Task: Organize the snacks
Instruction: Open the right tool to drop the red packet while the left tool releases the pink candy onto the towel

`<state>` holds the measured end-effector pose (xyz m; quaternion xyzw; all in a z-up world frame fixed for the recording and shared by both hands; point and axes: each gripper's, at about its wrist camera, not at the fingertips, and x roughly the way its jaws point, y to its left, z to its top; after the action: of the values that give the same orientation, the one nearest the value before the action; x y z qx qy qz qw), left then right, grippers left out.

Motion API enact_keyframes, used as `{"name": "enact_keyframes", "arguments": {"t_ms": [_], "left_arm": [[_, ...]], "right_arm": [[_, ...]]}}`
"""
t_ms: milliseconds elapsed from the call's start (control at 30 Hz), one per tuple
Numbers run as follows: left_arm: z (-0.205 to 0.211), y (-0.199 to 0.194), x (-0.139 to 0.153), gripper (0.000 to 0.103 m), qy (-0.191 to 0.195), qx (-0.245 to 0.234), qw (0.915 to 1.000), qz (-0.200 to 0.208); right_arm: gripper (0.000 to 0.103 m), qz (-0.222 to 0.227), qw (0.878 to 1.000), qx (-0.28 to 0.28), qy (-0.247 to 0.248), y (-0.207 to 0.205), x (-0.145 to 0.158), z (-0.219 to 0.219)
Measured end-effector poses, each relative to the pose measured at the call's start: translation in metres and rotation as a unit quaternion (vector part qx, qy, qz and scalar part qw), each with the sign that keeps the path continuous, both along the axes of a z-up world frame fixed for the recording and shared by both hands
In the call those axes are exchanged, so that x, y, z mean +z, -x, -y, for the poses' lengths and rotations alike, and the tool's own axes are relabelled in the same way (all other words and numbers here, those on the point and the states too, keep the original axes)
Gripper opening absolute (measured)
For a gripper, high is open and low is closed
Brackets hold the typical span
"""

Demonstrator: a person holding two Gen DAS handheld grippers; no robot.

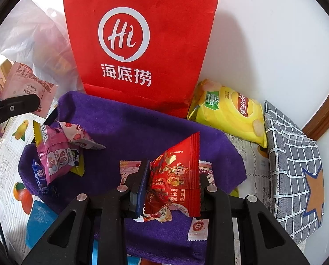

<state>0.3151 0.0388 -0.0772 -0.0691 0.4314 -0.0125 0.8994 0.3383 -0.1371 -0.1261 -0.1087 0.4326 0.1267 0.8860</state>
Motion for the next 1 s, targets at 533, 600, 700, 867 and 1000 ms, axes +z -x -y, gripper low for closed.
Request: {"name": "enact_keyframes", "arguments": {"t_ms": [533,600,700,867,1000], "left_arm": [[0.002,-0.002,-0.007,0.022,-0.005,-0.002,0.9998,-0.019],[0.003,-0.002,-0.009,0.022,-0.008,-0.003,0.9997,-0.021],[0.005,-0.003,-0.011,0.022,-0.013,-0.005,0.9996,-0.026],[0.008,-0.004,-0.016,0.022,-0.016,-0.011,0.9992,-0.034],[0.010,-0.006,-0.020,0.022,-0.024,-0.014,0.9987,-0.042]], "right_arm": [[0.032,-0.024,1.000,0.010,0.004,-0.004,-0.007,-0.004],[0.033,-0.026,1.000,0.010,0.005,-0.004,-0.009,-0.004],[0.034,-0.028,1.000,0.011,0.005,-0.004,-0.010,-0.003],[0.042,-0.026,1.000,0.011,0.003,-0.002,-0.007,-0.001],[0.048,-0.013,1.000,0.008,0.003,0.003,0.002,0.001]]}}
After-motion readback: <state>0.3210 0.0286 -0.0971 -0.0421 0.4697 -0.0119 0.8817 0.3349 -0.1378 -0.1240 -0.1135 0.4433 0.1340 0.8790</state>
